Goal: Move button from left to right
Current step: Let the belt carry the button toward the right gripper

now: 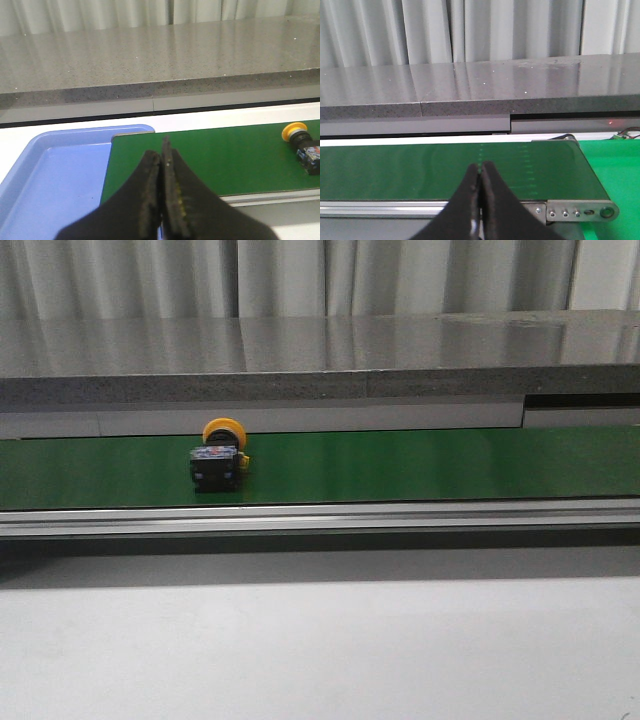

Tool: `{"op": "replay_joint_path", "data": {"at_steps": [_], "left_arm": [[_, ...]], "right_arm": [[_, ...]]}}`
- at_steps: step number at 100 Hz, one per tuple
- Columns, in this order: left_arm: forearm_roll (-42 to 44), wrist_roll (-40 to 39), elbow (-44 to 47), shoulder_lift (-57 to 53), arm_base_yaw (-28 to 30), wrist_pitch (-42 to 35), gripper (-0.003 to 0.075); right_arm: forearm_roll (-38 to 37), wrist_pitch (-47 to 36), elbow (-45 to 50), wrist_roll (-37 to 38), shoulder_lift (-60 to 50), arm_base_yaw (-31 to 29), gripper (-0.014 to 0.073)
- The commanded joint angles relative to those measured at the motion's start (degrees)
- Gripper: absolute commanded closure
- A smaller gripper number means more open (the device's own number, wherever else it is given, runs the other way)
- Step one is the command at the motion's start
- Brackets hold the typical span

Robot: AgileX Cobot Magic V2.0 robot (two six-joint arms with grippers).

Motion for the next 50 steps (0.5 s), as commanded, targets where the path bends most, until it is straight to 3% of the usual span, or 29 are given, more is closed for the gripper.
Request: {"op": "replay_joint_path", "data": {"at_steps": [1, 50], "left_arm": [[-0.7, 0.1, -1.7, 0.4, -0.4, -5.0, 0.0741], [-0.7, 0.1, -1.7, 0.4, -0.4, -5.0, 0.0741]], "right_arm": [[-0.2, -3.4, -4.8, 0.0, 0.0, 0.0, 0.066], [0.3, 29.2, -34.2, 0.0, 25.6, 0.0, 0.066]]}}
